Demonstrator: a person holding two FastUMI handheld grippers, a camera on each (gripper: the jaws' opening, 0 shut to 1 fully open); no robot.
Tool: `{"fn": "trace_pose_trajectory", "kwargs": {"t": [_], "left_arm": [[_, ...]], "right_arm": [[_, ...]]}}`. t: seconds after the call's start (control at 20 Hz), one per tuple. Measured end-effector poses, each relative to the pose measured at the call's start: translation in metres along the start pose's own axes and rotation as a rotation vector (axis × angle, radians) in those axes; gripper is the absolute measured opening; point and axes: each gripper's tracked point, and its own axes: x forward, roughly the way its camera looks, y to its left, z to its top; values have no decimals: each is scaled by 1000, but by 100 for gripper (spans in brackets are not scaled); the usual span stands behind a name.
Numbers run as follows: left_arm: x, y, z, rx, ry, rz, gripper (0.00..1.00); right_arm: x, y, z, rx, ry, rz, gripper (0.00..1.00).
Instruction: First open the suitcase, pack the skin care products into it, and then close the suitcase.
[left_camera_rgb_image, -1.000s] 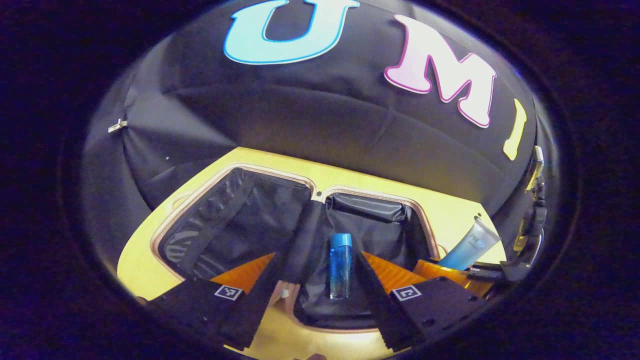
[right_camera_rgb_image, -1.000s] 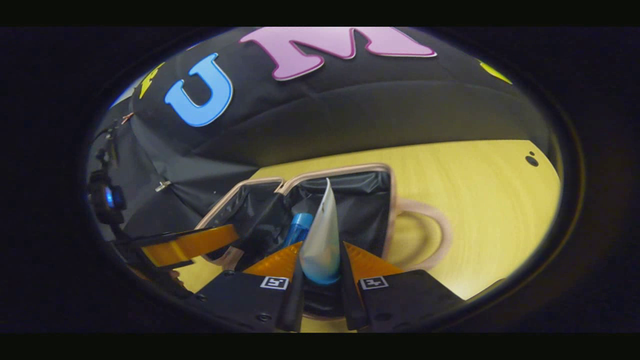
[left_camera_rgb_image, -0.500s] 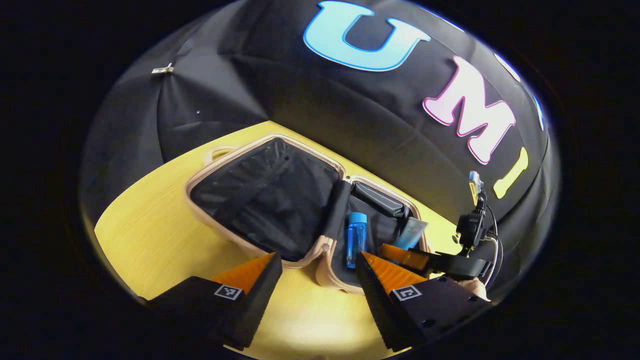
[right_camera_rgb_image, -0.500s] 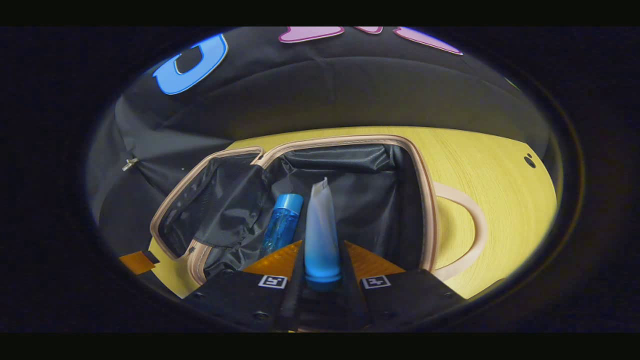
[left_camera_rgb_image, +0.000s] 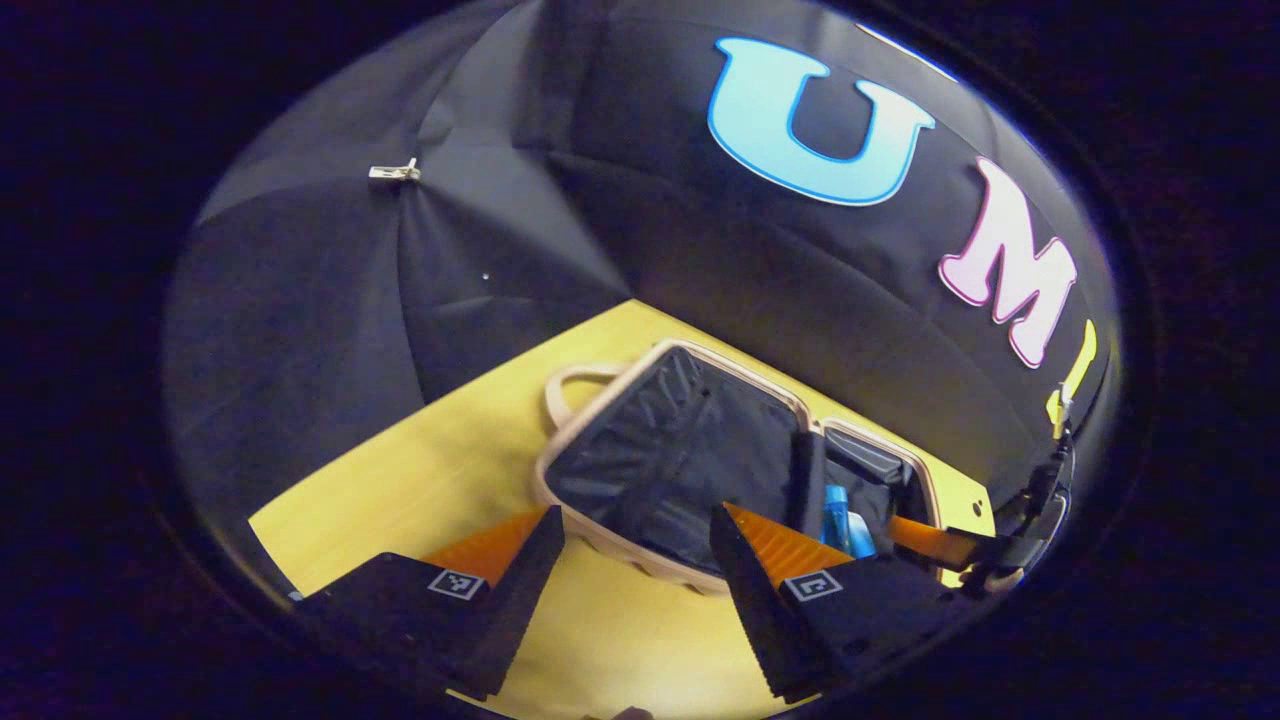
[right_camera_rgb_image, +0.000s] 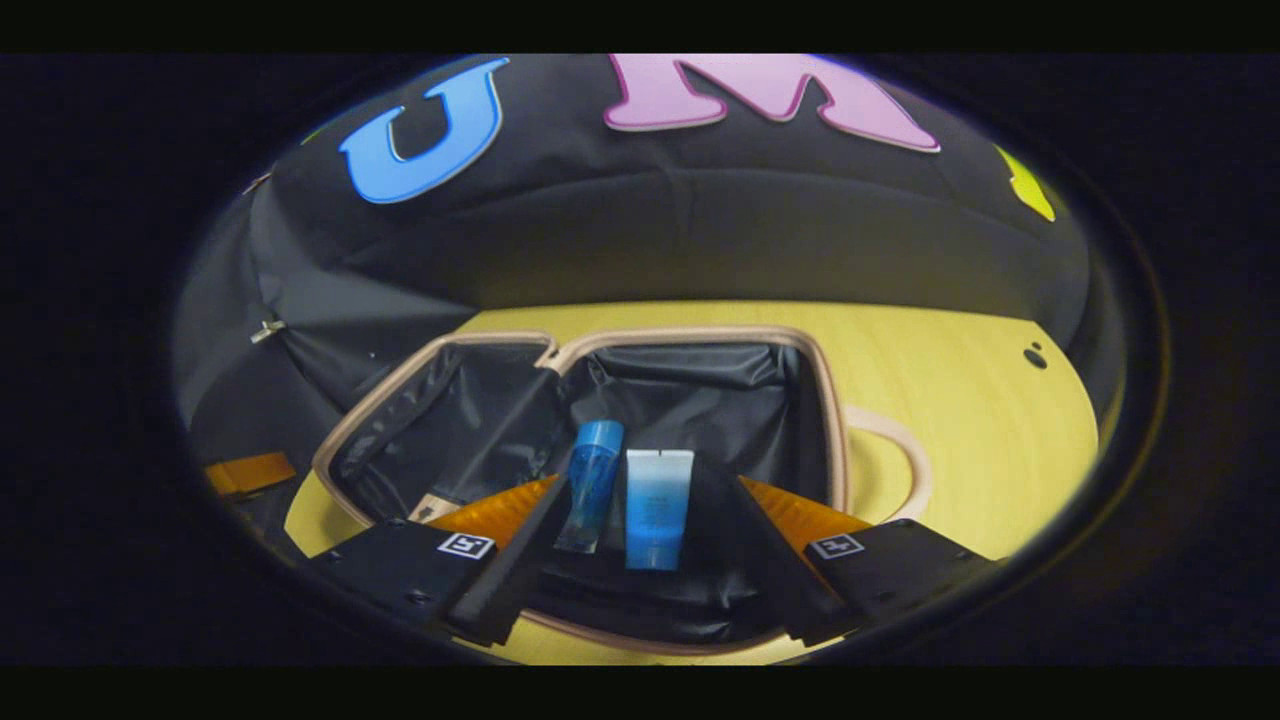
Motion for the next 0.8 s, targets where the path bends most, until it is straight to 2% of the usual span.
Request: {"fn": "trace_pose_trajectory", "kwargs": {"t": [0.05, 0.15, 0.35, 0.5, 0.55, 0.6, 0.75, 0.8], "left_arm": [[7, 9, 13, -16, -15, -7, 93], [24, 21, 27, -72, 13, -30, 93], [74, 51, 41, -149, 73, -32, 95], [118, 61, 32, -178, 156, -67, 94], [133, 70, 32, -200, 165, -52, 94], [146, 76, 32, -242, 176, -50, 90], [167, 75, 33, -406, 243, -90, 89], [172, 72, 31, -441, 269, -107, 83]], "right_arm": [[-12, -2, 10, -6, -38, 3, 98], [-34, -15, 22, -41, -97, -8, 97], [-81, -60, 32, -116, -172, -76, 97], [-101, -83, 13, -130, -118, -98, 97], [-106, -87, 6, -139, -96, -99, 98], [-112, -92, 2, -153, -85, -103, 97], [-127, -98, -8, -172, -66, -113, 97], [-131, -98, -11, -166, -58, -113, 89]]}}
